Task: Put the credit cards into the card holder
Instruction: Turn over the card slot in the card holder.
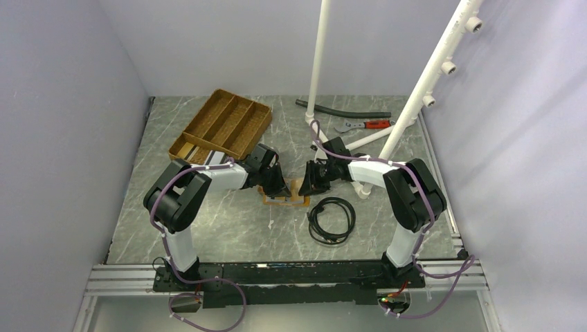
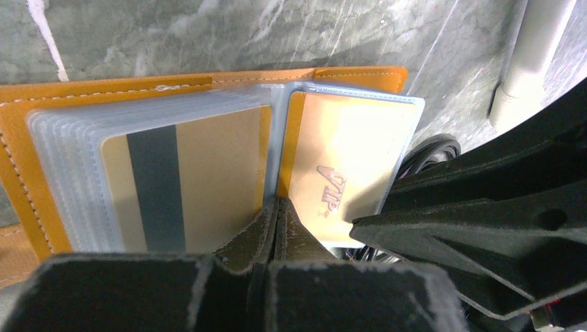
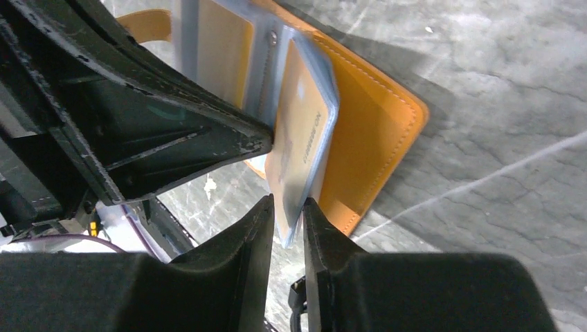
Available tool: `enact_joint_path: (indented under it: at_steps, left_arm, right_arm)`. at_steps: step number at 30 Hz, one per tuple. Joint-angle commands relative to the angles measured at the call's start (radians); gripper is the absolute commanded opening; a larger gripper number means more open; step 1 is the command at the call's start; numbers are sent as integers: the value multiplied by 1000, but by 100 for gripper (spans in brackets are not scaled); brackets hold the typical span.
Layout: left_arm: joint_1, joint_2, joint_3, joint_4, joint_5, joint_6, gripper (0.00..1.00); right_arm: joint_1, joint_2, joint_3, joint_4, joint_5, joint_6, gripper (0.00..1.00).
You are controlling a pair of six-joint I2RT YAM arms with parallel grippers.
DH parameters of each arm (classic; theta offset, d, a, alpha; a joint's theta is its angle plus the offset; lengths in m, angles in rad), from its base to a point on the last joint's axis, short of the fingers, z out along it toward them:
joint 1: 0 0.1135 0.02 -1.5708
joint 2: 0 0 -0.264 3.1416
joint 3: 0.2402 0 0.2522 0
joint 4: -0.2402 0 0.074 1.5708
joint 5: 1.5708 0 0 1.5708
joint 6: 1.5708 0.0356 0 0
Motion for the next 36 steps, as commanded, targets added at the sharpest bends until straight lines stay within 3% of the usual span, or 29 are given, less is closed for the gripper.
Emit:
enact_joint_path:
  at_steps: [1,10,16,36]
  left_arm:
    - [-6,38,-25,-28,-41,15,0]
    - [-6,-4,-10,-37,-8,22,0]
    - [-5,10,-22,-31,-8,21,0]
    - [-5,29,-25,-22,-11,18,0]
  right_arm:
    - [20,-42,49,1,-23,-7,25]
    - [22,-28,74,21,-60,17,32]
    - [21,-65,84,-57,16,-23,37]
    - [22,-95,45,-60,17,-26,37]
